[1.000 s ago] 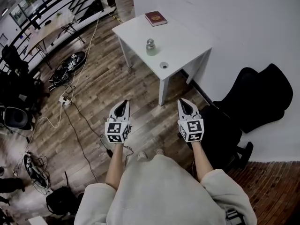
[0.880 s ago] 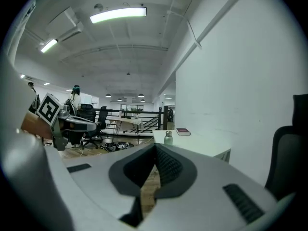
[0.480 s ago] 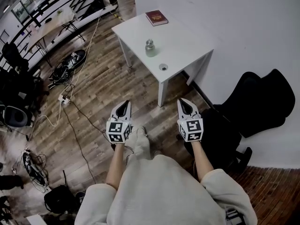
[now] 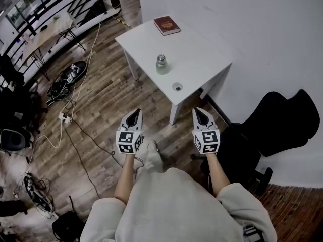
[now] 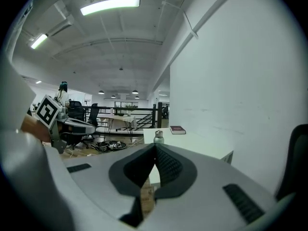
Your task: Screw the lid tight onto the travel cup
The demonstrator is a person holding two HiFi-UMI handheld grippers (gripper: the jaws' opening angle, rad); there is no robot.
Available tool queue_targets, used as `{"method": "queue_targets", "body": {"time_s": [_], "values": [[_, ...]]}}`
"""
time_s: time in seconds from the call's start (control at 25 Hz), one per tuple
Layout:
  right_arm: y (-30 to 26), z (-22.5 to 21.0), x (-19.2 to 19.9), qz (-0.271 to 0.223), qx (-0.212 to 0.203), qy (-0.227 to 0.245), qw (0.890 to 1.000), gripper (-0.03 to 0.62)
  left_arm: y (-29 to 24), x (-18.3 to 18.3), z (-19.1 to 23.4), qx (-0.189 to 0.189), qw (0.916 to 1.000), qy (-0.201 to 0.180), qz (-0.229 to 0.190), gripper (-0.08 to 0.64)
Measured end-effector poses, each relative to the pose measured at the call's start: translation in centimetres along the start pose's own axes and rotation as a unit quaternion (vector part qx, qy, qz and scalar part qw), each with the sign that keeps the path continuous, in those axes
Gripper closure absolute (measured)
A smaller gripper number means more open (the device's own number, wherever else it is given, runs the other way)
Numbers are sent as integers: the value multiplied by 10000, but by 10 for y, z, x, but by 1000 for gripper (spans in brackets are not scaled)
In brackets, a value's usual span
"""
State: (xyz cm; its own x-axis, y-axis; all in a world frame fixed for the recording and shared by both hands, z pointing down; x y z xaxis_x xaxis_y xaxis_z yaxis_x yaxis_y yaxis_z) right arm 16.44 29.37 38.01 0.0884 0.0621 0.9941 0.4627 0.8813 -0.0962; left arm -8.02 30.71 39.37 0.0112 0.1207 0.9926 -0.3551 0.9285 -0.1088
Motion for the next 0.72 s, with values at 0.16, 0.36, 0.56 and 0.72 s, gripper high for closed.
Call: {"method": "queue_targets", "body": {"time_s": [0.16,0.36,0.56,0.72], "values": [[-50,-10,-3,79,127,-1,9999,592,-48,-4,32,160,9999,6,46,546],[-115,-12,-12,196,289,-6,9994,592,-100,-13,81,354,9993,70,109,546],[-180,-15,-14,307,420,-2,9986,592,-155,-21,130,513,9986,118,105,546],[-215,-15,-15,363,524,38,9980,592,-188,-21,159,661,9976,129,128,546]]}}
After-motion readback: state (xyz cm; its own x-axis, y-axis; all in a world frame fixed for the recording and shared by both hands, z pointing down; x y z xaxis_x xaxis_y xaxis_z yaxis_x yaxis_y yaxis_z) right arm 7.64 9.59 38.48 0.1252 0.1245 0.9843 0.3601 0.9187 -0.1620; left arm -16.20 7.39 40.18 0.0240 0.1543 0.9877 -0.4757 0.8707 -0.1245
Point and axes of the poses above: the fingertips, and each gripper's own axes: y backward along the fingers, z to its left, x out of its underside, the point moved 1 cm from there along y, backward along the fingers, and after that the axes turned 10 degrees about -z, right-handed, at the moved point
